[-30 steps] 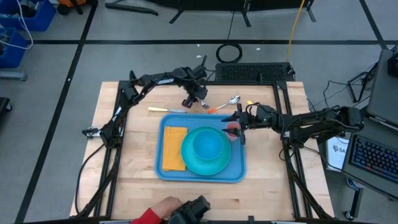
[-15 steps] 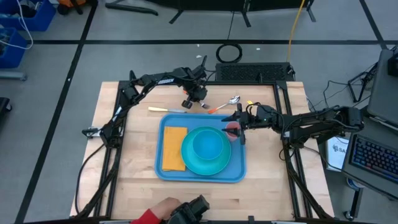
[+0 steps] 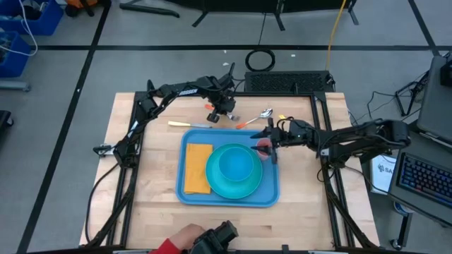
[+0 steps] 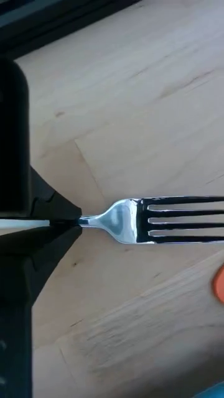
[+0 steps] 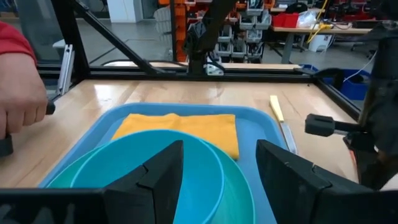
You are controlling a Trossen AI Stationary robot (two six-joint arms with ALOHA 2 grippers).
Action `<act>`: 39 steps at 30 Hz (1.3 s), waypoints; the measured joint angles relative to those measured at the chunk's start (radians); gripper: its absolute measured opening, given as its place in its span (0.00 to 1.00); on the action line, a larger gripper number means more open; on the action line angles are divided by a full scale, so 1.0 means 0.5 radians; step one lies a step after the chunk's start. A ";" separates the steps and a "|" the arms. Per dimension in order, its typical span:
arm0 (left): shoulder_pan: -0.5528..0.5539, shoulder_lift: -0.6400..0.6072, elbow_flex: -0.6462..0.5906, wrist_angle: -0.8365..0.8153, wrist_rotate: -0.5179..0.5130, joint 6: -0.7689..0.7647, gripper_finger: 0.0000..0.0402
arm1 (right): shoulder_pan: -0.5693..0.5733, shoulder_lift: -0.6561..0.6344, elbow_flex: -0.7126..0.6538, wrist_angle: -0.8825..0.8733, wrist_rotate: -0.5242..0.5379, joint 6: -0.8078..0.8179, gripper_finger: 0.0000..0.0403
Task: Set up tray
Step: Put the orange fork on the yellow napkin
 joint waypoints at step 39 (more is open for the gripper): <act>0.002 -0.004 0.000 0.138 -0.281 -0.571 0.02 | -0.001 0.082 0.000 0.105 -0.007 -0.096 0.48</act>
